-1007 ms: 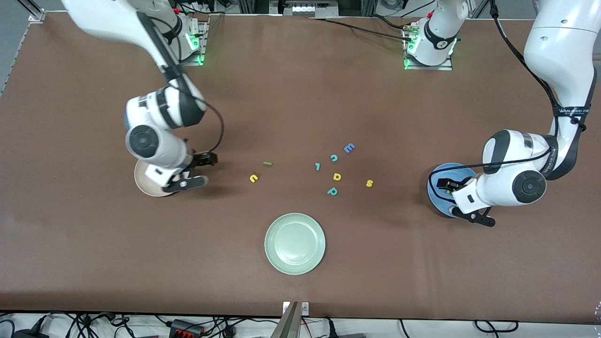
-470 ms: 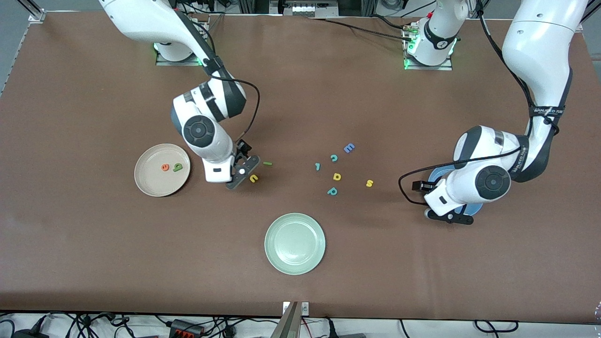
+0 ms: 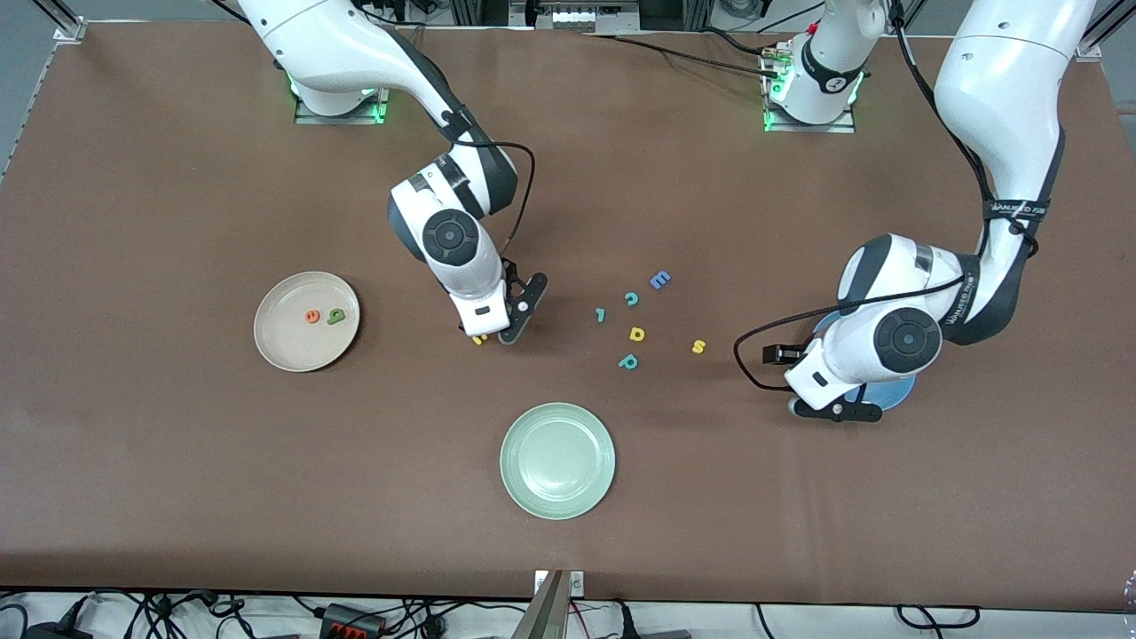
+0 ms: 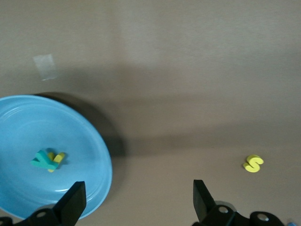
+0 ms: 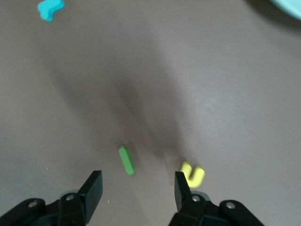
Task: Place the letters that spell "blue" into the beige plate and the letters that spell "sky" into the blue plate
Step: 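Reach the right gripper to the green l while the left gripper reaches yellow s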
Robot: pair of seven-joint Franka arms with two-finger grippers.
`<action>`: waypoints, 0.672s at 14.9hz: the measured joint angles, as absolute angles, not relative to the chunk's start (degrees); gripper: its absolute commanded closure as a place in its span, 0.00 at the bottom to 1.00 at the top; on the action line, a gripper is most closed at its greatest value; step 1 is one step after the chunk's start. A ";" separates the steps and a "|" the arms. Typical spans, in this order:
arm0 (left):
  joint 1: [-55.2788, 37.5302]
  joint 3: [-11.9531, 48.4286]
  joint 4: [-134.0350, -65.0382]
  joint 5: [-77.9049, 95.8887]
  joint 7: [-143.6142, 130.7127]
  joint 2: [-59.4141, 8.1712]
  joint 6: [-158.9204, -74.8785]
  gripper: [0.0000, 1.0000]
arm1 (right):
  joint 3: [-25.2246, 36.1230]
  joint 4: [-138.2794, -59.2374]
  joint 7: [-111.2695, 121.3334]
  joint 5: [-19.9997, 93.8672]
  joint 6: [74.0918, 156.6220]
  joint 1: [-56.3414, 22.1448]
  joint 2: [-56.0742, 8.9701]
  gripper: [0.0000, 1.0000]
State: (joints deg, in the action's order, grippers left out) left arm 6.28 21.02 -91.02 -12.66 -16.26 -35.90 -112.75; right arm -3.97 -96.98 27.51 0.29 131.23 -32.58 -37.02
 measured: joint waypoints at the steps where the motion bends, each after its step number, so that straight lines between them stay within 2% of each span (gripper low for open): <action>1: 6.79 21.00 -90.93 -12.66 -16.26 -35.83 -111.88 0.00 | -3.96 -96.97 28.19 0.26 131.50 -32.65 -37.60 0.40; 4: 7.51 21.00 -90.15 -12.66 -16.26 -35.75 -111.29 0.00 | -3.94 -96.96 29.38 0.00 131.63 -33.07 -38.37 0.49; 10: 7.52 21.09 -86.88 -11.11 -16.33 -35.61 -110.97 0.00 | -3.91 -96.96 29.49 -2.49 132.31 -34.67 -39.62 0.50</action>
